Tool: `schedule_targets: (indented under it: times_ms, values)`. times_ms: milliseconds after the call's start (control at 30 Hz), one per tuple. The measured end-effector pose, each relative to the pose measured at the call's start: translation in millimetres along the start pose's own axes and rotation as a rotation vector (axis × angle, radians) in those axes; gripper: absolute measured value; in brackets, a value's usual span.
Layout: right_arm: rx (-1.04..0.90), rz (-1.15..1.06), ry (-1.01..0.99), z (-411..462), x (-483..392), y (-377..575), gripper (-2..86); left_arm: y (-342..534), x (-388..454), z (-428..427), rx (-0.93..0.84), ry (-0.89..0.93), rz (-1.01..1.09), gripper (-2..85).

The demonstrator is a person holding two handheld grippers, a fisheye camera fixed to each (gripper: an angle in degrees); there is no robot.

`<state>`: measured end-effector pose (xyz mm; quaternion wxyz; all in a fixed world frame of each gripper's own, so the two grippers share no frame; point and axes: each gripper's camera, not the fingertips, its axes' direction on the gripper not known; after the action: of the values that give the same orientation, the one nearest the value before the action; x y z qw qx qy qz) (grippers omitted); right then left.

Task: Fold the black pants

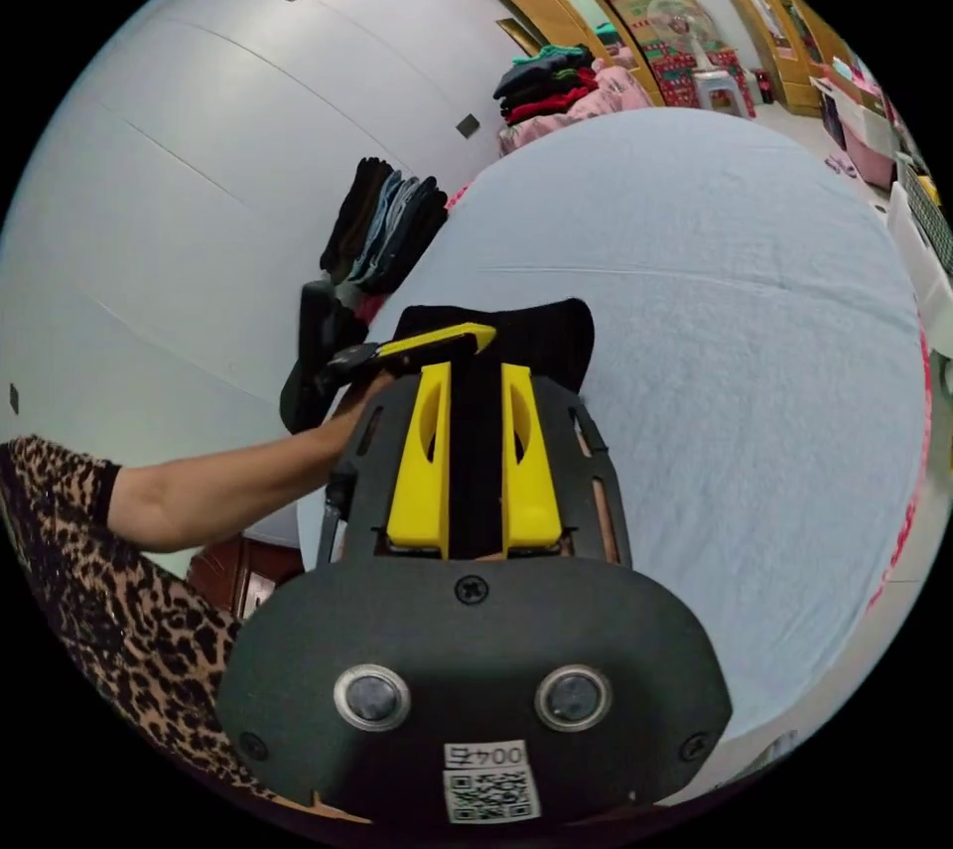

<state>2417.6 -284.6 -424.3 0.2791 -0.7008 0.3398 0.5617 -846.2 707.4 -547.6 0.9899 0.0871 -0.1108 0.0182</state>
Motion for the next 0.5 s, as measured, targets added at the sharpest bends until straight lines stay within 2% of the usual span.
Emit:
schedule_targets:
  times_ms: [133, 200, 267, 367, 500]
  values:
    - [-0.112, 0.046, 0.086, 42, 34, -31, 6.1, 3, -16, -21, 0.008, 0.041, -0.043, 0.8]
    - [-0.151, 0.082, 0.125, 50, 50, -33, 4.5, 10, -24, -45, 0.091, 0.003, -0.057, 0.5]
    - [-0.156, 0.094, 0.103, 53, 67, -32, 4.0, 24, -56, -64, 0.144, -0.071, -0.168, 0.4]
    - [-0.175, 0.121, 0.087, 60, 82, -32, 3.9, 41, -109, -52, 0.093, 0.005, -0.284, 0.4]
    - [-0.206, 0.107, 0.130, 65, 89, -38, 4.4, 45, -127, -43, 0.092, -0.021, -0.258, 0.5]
